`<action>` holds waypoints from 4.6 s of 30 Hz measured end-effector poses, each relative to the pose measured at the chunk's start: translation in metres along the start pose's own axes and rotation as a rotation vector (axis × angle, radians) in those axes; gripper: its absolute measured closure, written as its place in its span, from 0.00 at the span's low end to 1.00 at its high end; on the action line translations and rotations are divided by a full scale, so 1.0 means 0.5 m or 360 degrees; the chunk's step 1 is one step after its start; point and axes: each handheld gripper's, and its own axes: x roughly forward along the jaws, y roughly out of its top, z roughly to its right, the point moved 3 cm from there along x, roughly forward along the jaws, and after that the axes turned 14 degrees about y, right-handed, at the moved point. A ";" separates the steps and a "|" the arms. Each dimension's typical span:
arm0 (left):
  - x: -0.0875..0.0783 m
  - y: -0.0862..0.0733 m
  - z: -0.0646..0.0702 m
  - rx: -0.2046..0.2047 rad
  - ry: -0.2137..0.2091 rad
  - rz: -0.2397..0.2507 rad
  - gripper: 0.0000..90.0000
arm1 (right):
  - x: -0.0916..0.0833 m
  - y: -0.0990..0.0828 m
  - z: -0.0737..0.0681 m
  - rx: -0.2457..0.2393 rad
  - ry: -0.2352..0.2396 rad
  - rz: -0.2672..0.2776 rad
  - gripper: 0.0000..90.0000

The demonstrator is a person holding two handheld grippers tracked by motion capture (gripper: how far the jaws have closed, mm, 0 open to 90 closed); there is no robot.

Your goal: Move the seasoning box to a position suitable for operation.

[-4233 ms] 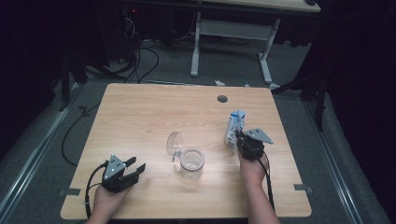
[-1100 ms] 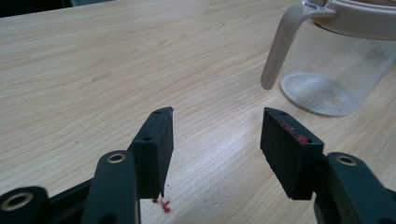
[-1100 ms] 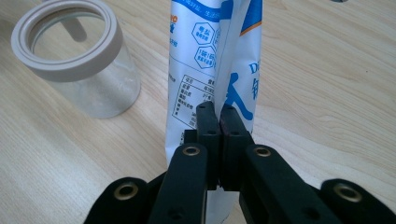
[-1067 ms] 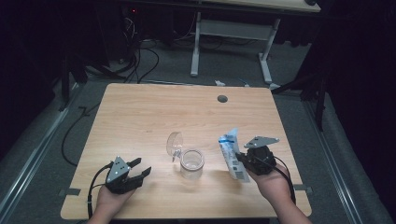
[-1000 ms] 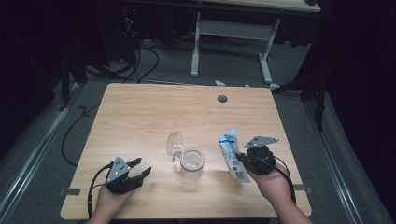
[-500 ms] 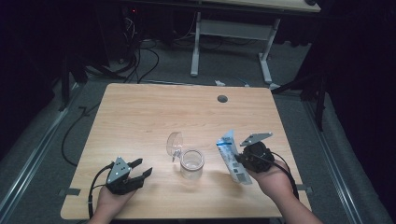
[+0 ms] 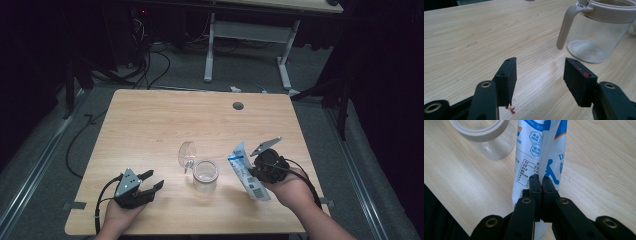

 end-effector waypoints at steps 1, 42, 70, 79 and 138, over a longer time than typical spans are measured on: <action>0.000 0.000 0.000 0.0000 0.0000 0.0000 0.49 | 0.000 0.000 0.000 0.0000 0.0000 0.0000 1.00; 0.016 0.027 0.195 0.0151 -0.0424 0.0039 0.32 | -0.040 0.000 -0.027 0.0012 0.0102 -0.0172 1.00; 0.045 0.065 0.282 0.0190 -0.0491 0.0059 0.21 | -0.044 0.027 -0.056 -0.0023 0.0125 -0.0189 1.00; 0.053 0.067 0.301 0.0207 -0.0527 0.0052 0.18 | -0.030 0.047 -0.070 -0.0058 0.0142 -0.0214 1.00; 0.079 0.114 0.395 0.0152 -0.0544 0.0107 0.44 | -0.026 0.114 -0.134 -0.0083 0.0174 -0.0171 0.99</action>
